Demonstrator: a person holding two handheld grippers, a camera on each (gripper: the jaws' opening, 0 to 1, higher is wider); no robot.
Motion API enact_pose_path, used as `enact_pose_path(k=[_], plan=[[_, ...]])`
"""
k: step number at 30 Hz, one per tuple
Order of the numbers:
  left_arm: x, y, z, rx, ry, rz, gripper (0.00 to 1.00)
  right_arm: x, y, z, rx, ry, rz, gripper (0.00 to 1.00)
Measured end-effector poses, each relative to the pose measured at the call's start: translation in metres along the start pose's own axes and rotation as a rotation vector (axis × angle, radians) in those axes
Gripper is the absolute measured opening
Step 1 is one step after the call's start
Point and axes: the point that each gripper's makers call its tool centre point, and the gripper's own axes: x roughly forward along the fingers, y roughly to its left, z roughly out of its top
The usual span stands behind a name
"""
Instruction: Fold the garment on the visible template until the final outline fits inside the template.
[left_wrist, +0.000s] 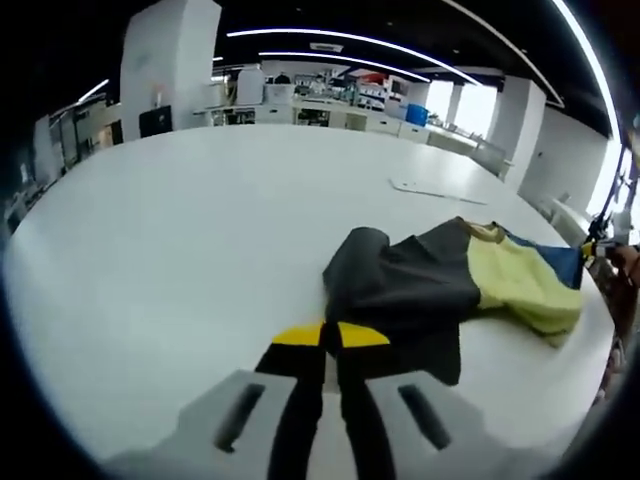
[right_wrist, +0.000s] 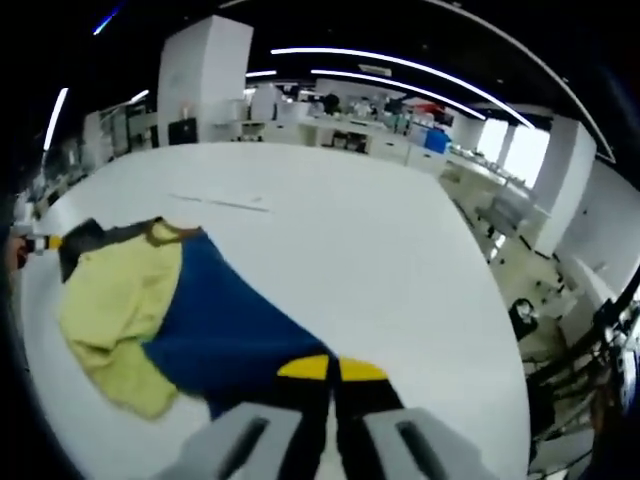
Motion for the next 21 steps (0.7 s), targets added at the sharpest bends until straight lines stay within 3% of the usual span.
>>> enact_pose_path(k=[9,21], plan=[[0.01,0.015,0.004,0.012,0.023,0.029,0.0,0.0,-0.008,-0.006,-0.008,0.035,-0.03,0.0],[0.011,0.02,0.004,0.002,0.027,0.05,0.01,0.007,-0.009,-0.011,-0.012,0.068,-0.017,0.0]])
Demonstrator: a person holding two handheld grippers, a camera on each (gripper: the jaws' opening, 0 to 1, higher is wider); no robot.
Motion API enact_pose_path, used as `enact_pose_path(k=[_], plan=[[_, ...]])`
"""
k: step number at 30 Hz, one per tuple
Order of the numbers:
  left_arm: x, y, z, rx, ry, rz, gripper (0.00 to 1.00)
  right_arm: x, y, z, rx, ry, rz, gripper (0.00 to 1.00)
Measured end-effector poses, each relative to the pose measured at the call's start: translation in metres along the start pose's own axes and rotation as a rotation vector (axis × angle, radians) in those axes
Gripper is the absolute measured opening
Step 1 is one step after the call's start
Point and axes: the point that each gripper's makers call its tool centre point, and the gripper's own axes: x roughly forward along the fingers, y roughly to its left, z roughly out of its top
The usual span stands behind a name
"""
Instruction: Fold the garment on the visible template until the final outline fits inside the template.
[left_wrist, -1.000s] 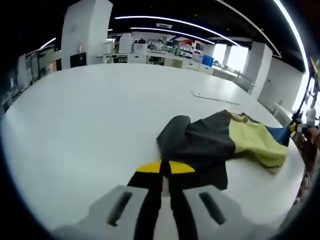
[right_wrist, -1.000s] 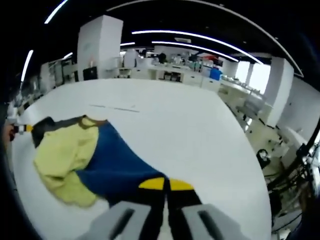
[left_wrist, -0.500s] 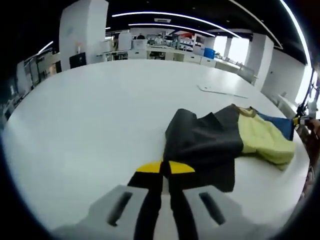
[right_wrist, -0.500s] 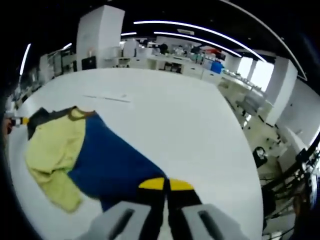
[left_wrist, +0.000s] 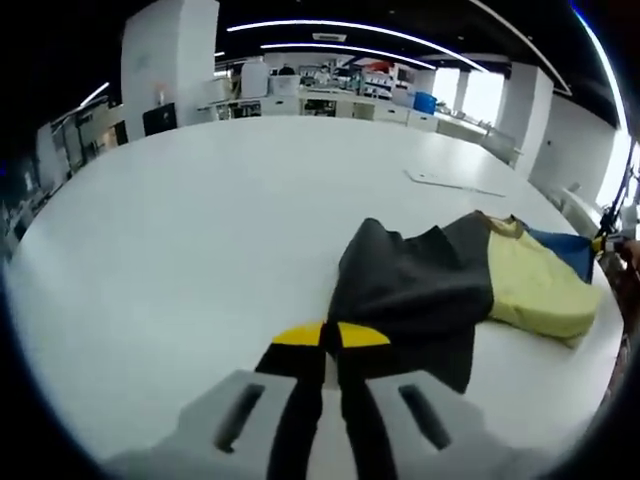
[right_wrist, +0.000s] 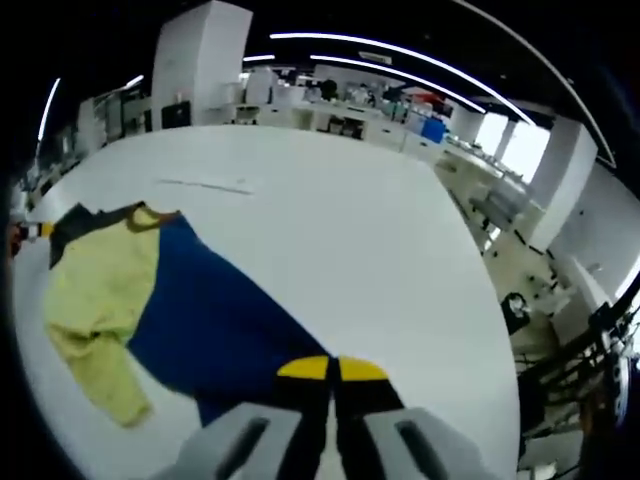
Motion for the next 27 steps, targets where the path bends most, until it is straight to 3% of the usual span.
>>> enact_pose_path(k=[3,5,9,12,19,22,27], plan=[[-0.004,-0.003,-0.003,0.026,-0.004,-0.001,0.05,-0.003,0.003,-0.001,0.032,-0.007,0.006,0.0],[-0.008,-0.005,-0.003,0.042,-0.013,-0.007,0.12,-0.003,0.004,-0.001,0.076,-0.02,0.016,0.07],[-0.018,-0.011,-0.004,0.04,-0.044,-0.02,0.29,-0.009,0.007,-0.007,0.084,-0.007,0.008,0.24],[-0.022,-0.016,-0.004,0.045,-0.06,-0.031,0.4,-0.014,0.011,-0.014,0.117,-0.003,0.012,0.31],[-0.036,-0.026,-0.008,0.051,-0.092,-0.054,0.62,-0.026,0.03,-0.043,0.169,0.031,0.017,0.34],[-0.046,-0.032,-0.012,0.054,-0.104,-0.067,0.67,-0.025,0.03,-0.047,0.193,0.019,0.017,0.35],[-0.054,-0.038,-0.013,0.073,-0.124,-0.095,0.74,-0.034,0.05,-0.048,0.161,-0.009,0.051,0.35]])
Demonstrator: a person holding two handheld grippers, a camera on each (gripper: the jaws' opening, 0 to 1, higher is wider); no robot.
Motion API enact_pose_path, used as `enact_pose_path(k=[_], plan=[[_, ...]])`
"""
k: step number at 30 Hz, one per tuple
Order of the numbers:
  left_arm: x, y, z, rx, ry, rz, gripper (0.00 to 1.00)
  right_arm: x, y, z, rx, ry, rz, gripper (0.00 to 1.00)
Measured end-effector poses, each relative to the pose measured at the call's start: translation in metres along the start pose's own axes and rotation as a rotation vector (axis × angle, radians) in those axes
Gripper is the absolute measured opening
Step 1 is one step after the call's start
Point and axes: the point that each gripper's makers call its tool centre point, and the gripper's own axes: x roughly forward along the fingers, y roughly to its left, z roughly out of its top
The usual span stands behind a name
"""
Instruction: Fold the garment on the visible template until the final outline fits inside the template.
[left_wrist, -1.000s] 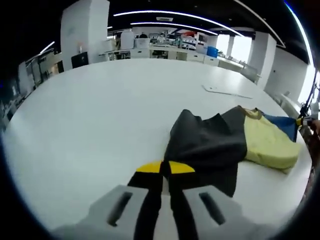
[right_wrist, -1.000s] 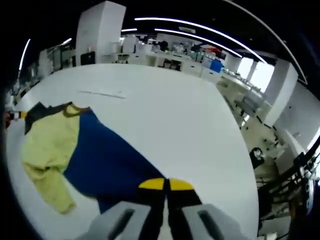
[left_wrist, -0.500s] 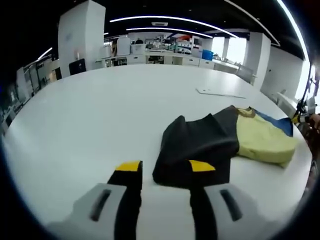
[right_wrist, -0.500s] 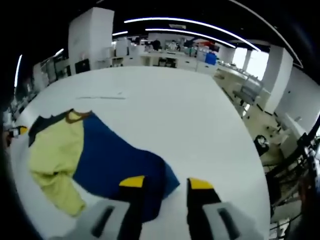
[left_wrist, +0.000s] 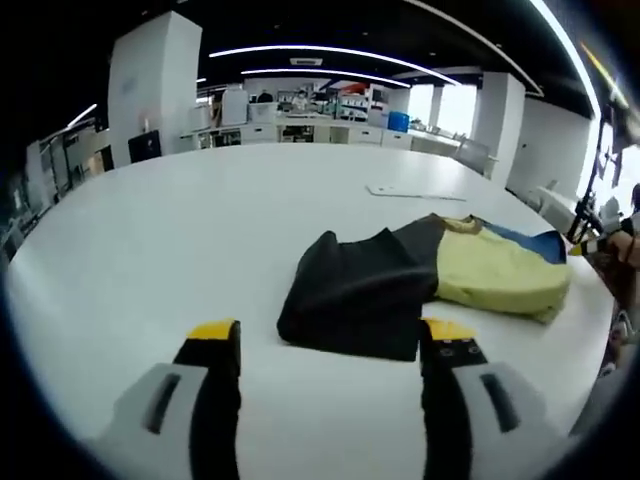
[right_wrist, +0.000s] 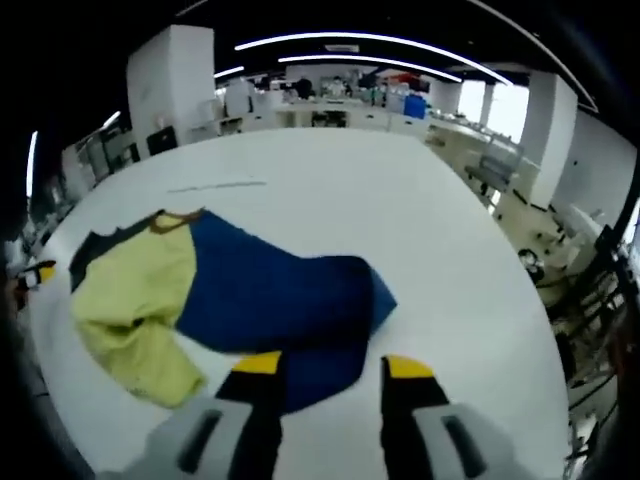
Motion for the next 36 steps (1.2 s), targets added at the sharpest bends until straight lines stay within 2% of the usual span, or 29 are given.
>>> enact_pose_path(k=[3,8,10,14,17,21,24,28,31,36], plan=[[-0.001,-0.004,0.0,0.017,-0.006,-0.019,0.79,0.003,0.009,-0.002,0.005,0.0,0.04,0.34],[-0.015,-0.019,0.002,0.049,-0.024,-0.068,0.86,0.002,0.027,-0.006,0.005,-0.01,0.063,0.32],[-0.021,-0.025,0.001,0.077,-0.013,-0.082,0.88,0.002,0.035,-0.008,-0.002,-0.016,0.065,0.3],[-0.027,-0.025,0.002,0.085,-0.018,-0.09,0.87,0.012,0.04,-0.009,-0.017,-0.015,0.074,0.27],[-0.032,-0.029,0.002,0.072,-0.023,-0.099,0.86,0.025,0.037,-0.008,-0.025,-0.016,0.071,0.22],[-0.035,-0.034,0.0,0.072,-0.019,-0.105,0.85,0.027,0.046,-0.009,-0.053,-0.015,0.063,0.17],[-0.036,-0.036,0.0,0.067,-0.022,-0.107,0.84,0.034,0.043,-0.008,-0.062,-0.012,0.054,0.13],[-0.04,-0.036,0.0,0.076,-0.015,-0.102,0.83,0.035,0.046,-0.01,-0.041,-0.003,0.058,0.13],[-0.043,-0.036,0.002,0.079,-0.017,-0.101,0.83,0.032,0.046,-0.013,-0.083,0.007,0.025,0.09],[-0.046,-0.038,0.001,0.083,-0.009,-0.103,0.82,0.036,0.041,-0.012,-0.095,-0.005,0.011,0.04]])
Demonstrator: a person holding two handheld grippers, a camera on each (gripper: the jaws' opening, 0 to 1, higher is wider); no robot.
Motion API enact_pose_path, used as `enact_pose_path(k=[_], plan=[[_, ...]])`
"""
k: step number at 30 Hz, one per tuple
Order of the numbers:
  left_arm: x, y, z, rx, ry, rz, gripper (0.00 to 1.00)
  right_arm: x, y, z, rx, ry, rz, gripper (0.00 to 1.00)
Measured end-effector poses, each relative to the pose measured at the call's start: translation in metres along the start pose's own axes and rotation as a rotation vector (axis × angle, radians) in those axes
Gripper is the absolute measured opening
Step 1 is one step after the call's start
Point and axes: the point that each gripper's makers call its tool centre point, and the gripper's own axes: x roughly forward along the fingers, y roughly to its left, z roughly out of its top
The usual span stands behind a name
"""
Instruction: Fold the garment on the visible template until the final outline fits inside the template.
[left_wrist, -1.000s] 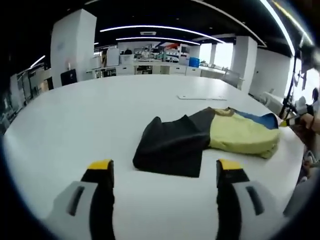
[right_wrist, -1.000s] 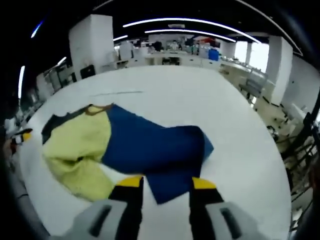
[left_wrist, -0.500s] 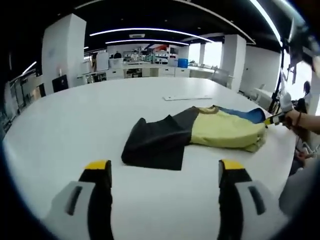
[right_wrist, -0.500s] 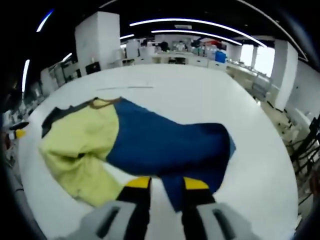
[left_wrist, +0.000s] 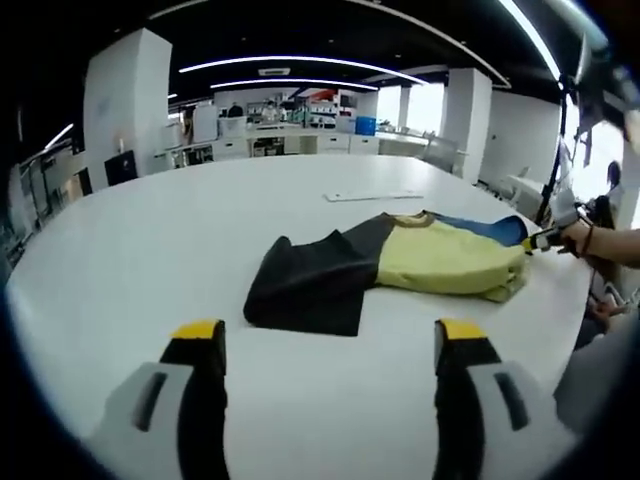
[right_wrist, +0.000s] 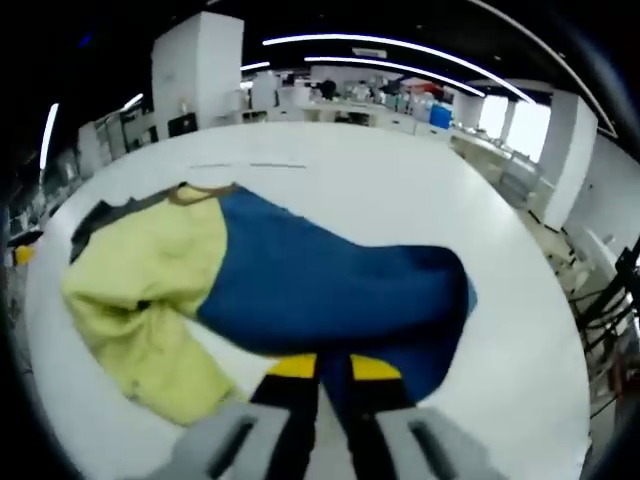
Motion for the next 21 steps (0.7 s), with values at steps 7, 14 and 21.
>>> enact_pose_path(k=[7,14,21], plan=[[-0.001,-0.006,-0.003,0.002,0.009,-0.008,0.81,-0.005,-0.001,-0.002,-0.018,-0.004,0.004,0.0],[-0.005,-0.007,-0.001,0.012,0.005,-0.007,0.81,-0.024,-0.007,-0.008,-0.021,-0.001,0.045,0.0],[-0.003,-0.012,-0.001,0.018,0.012,-0.017,0.8,-0.053,-0.015,-0.017,-0.072,0.001,0.104,0.0]])
